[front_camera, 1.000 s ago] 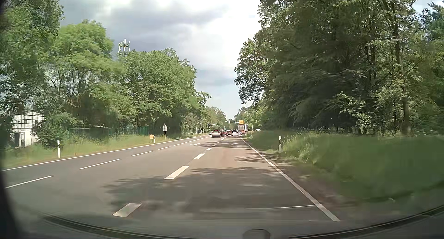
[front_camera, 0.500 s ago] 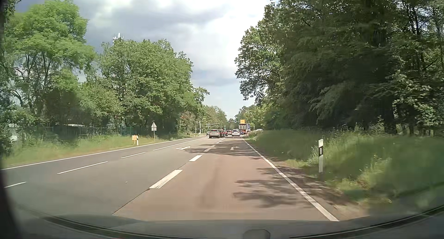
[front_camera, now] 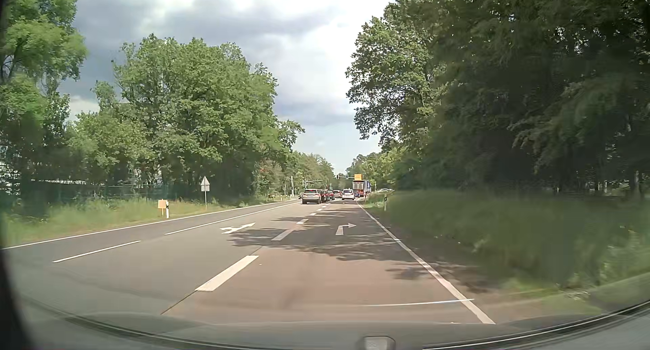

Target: Follow the waypoints while adhering to traffic rules and regulations

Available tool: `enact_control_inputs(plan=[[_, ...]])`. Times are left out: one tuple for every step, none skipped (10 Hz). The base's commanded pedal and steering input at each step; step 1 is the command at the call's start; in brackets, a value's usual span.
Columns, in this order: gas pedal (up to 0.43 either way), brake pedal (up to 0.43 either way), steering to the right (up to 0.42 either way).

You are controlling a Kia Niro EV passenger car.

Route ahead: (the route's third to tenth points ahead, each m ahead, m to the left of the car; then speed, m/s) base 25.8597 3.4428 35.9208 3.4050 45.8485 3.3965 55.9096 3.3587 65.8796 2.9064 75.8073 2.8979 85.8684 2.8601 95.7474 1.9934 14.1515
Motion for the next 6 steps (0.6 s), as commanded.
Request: enact_control_inputs(plan=[[0.000,0.238,-0.004],[0.000,0.238,-0.004],[0.000,0.244,-0.004],[0.000,0.244,-0.004],[0.000,0.244,-0.003],[0.000,0.244,-0.001]])
